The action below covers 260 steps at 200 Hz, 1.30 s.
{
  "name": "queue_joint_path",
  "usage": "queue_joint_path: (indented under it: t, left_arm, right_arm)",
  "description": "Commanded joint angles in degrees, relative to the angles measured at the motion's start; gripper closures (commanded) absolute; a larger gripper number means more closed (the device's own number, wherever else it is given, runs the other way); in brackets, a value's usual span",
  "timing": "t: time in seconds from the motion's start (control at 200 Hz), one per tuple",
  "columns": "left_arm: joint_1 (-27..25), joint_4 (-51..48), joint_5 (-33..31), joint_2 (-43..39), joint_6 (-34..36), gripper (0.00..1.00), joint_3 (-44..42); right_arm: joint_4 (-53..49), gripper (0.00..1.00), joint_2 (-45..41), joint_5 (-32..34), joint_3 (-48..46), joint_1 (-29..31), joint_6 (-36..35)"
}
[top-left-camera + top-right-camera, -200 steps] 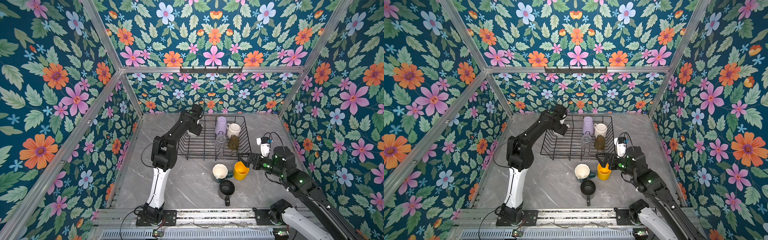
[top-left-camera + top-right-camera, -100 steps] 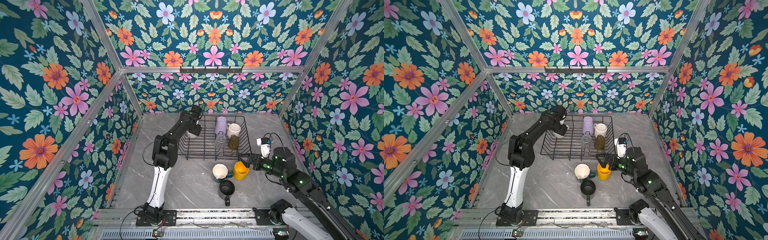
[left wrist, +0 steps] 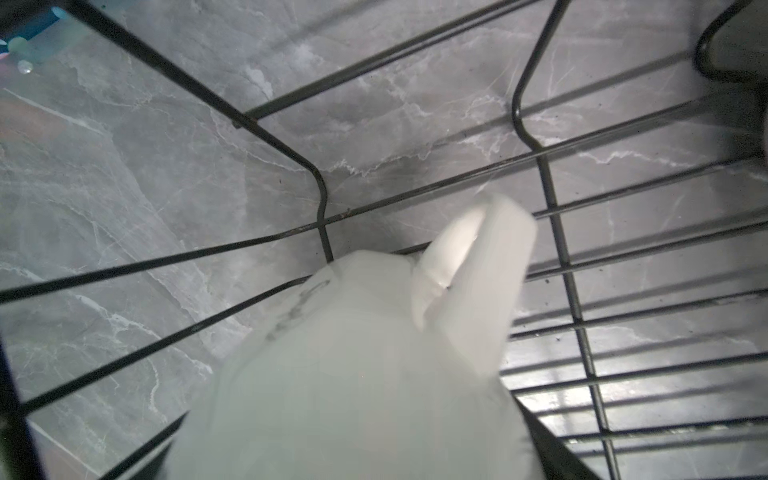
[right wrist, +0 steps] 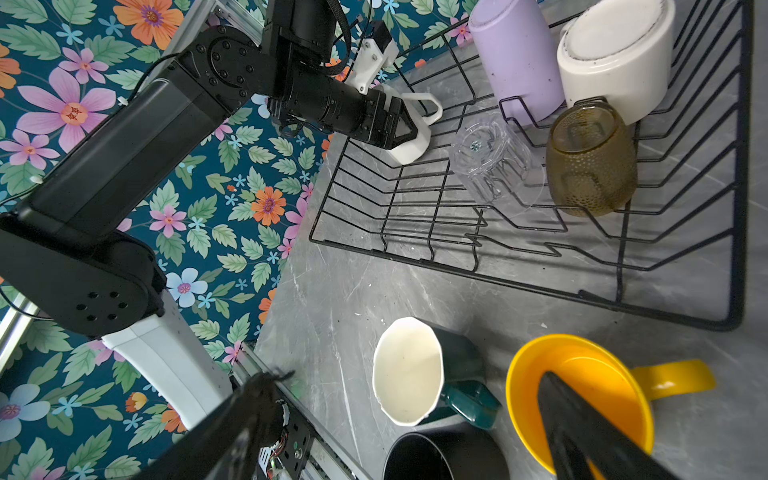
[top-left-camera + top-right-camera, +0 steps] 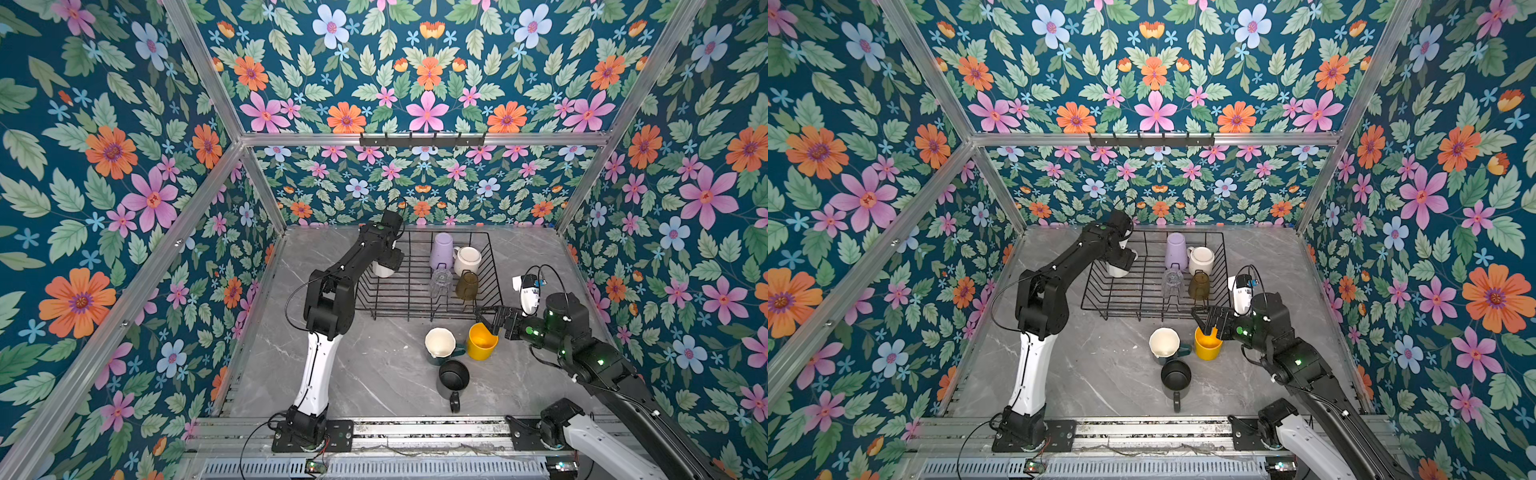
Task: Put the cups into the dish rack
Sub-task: 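Lower the white mug upside down into the rack with the left gripper, then open the left gripper and lift it off the white mug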
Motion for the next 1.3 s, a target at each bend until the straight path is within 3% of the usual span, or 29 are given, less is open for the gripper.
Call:
queue_joint_path:
  t: [0.0,0.295,0.625,0.89,1.295]
  left_arm:
    - [0.1,0.6,-0.5,-1.0,0.1,0.1,-0.6]
    - [0.1,2.3,0.9,-2.9,-0.3,0.06,-2.3]
    - [0.1,9.9,6.4,-11.9,-2.0,0.0,-8.5]
    - [0.1,24.2,8.2,-25.8,-4.8,0.0,-20.6]
    - [0.1,49.7,11.4,-50.0,-10.9,0.0,-46.4]
  right_arm:
    - [0.4,0.02,0.0,0.4,0.5,0.0,0.2]
    - [-1.6,0.02,0.3,2.1,1.2,0.0,-0.8]
    - [-12.9,0.11,3.9,12.3,4.9,0.0,-2.6]
    - [-17.9,0.23,7.4,15.8,5.3,0.1,-3.8]
    - [-20.2,0.42,13.3,17.8,3.8,1.3,-2.8]
